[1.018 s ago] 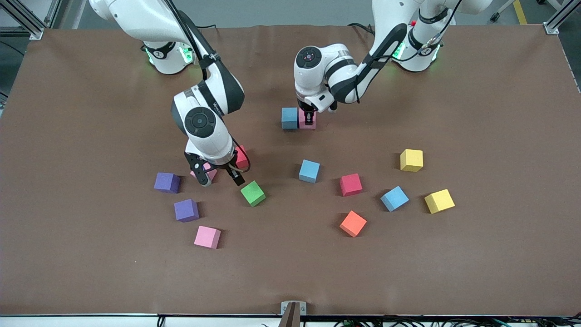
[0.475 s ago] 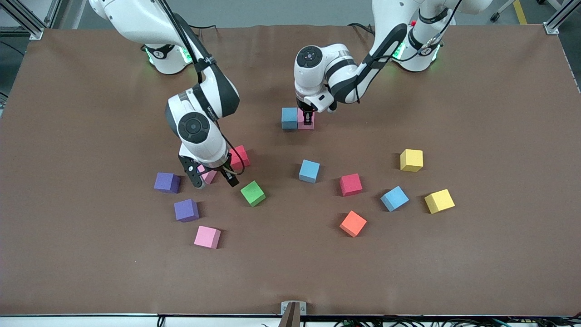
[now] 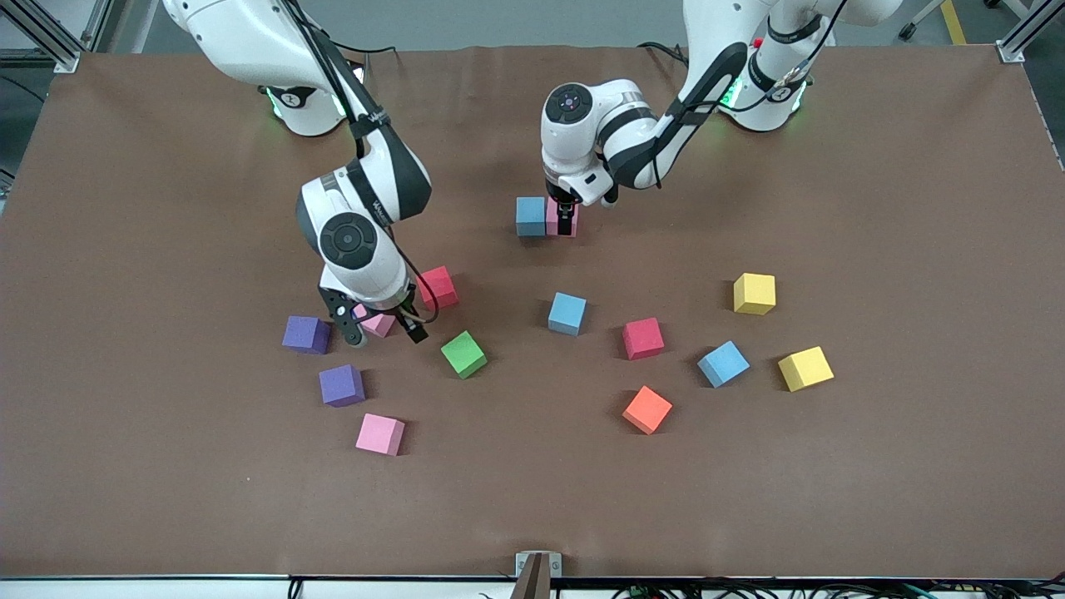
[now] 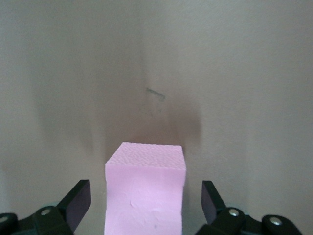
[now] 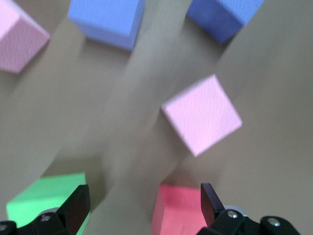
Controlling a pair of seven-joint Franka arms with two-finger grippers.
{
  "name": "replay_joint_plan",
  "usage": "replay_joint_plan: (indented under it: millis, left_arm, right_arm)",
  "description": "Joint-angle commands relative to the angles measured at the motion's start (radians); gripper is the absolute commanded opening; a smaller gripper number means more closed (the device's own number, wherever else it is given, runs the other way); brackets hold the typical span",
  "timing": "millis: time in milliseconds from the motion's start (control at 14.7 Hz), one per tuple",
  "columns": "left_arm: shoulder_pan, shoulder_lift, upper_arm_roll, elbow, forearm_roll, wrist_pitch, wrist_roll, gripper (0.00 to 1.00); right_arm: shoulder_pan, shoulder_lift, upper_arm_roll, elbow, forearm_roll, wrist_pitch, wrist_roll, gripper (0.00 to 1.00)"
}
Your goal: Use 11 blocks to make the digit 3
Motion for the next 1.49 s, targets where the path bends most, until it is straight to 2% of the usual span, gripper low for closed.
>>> replay_joint_plan:
  millis: [0,271,407,679,1018,1154,1425]
  left_arm:
    - [0.034,-0.117,-0.021,-0.063,-0.002,-0.005,0.002,1.0]
    - [0.155,-0.151,-0.116,-0.054,-0.002,-0.057,0.035,1.0]
    - [0.227,-0.148,-0.158,-0.015,-0.002,-0.084,0.115,1.0]
    - [0.315,-0.081,-0.156,0.15,-0.002,-0.199,0.351,1.0]
    - [0.358,0.08,-0.121,0.394,0.038,-0.296,0.437,1.0]
    - [0.376,0.11,-0.112,0.44,0.061,-0.305,0.489,1.0]
    - [0.457,0.107,-0.112,0.463,0.107,-0.304,0.682,1.0]
  right_arm:
    - [-0.038,-0.052,0.012,-0.081,-0.046,0.038,-0.027,1.0]
    - [-0.113,-0.116,0.013,-0.267,-0.058,0.226,-0.196,1.0]
    - [-0.132,-0.142,0.016,-0.312,-0.058,0.257,-0.346,1.0]
    - [-0.124,-0.159,0.021,-0.316,-0.058,0.259,-0.526,1.0]
    - [-0.107,-0.159,0.021,-0.351,-0.058,0.329,-0.684,1.0]
    - [-0.114,-0.159,0.021,-0.391,-0.058,0.407,-0.759,1.0]
    - [-0.12,-0.155,0.018,-0.444,-0.058,0.506,-0.834,1.0]
